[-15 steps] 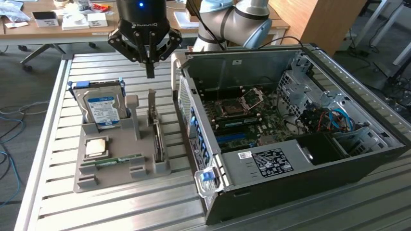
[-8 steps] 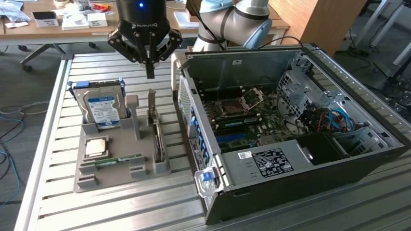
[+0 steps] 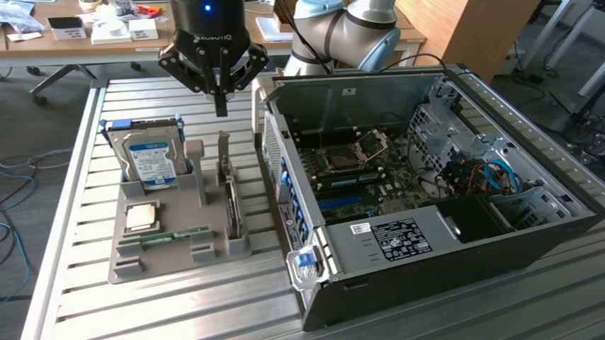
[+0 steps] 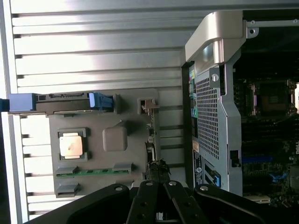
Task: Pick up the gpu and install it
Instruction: 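Reach for the gpu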
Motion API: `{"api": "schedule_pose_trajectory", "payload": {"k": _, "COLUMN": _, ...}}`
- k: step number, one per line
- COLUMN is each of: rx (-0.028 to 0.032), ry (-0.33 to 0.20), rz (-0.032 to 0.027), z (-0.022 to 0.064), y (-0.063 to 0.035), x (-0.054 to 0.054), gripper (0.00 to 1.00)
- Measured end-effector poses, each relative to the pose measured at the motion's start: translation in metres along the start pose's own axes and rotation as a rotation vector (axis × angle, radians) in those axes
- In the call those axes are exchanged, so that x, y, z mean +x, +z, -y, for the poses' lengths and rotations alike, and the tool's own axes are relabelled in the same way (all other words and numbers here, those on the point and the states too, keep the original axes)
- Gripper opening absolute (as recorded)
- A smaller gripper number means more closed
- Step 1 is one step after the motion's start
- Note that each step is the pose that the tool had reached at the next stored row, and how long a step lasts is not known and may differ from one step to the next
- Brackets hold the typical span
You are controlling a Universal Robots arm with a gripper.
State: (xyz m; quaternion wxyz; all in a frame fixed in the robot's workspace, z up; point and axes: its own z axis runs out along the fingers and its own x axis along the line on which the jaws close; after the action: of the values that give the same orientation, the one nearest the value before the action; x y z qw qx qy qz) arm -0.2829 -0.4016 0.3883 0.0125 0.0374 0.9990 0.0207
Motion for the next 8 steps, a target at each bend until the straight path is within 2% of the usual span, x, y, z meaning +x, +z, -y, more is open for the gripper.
{"api": "schedule_pose_trajectory", "payload": {"k": 8, "rx": 0.0010, "ry": 0.000, "rz": 0.0002, "z": 0.0043, "y": 0.0001, "x": -0.0003, "gripper": 0.11}}
